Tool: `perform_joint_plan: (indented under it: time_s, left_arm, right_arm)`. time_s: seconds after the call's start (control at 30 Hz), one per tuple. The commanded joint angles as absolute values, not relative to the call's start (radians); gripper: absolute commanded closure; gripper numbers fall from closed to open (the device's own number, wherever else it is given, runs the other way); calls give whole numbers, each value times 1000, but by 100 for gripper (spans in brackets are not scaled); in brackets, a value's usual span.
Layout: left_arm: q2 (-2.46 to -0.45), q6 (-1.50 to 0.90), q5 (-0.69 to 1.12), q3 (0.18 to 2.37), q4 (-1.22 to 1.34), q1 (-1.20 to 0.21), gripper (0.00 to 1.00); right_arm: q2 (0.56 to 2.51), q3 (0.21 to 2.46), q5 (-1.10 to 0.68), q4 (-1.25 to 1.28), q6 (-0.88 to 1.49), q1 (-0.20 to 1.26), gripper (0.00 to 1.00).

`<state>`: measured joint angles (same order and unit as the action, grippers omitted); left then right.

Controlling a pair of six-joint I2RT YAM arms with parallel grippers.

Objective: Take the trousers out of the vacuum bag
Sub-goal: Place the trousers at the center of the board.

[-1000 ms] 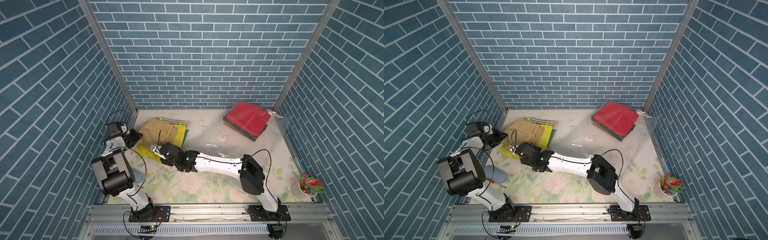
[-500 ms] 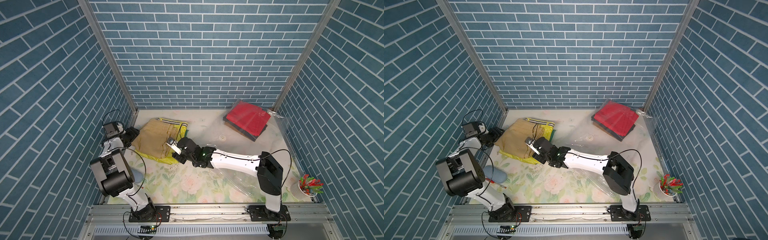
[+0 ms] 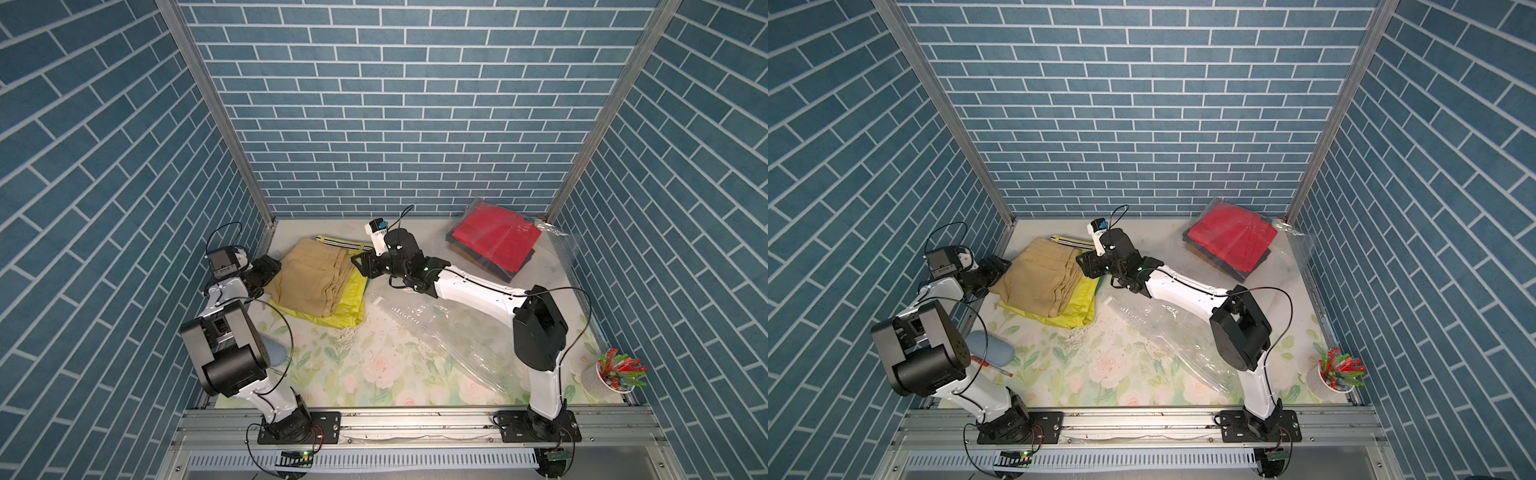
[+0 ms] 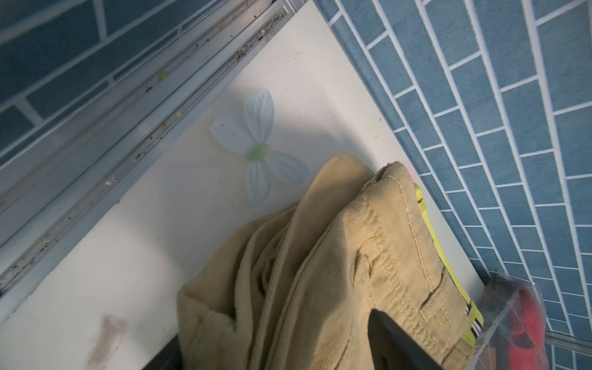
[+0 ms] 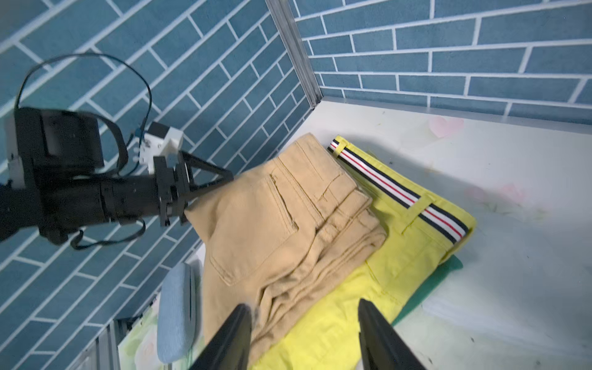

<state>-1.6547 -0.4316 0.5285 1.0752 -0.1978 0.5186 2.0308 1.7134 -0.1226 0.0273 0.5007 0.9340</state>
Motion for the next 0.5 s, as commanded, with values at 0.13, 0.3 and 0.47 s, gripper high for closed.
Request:
perform_joint_plan:
  time_s: [0.13,0.3,0.47]
  left_arm:
    - [-1649,-420,553,1058,-224,516,19]
    - [-1653,-420,561,1058,-225,516,19]
    - [-1652,-420,566,1058,-227,515,18]
  right_arm:
    - [2301,2025,-155,-91,635,920,48]
    - [2429,2193,-122,-198,662,914,48]
    - [2481,2220,-97,-223,676,905,46]
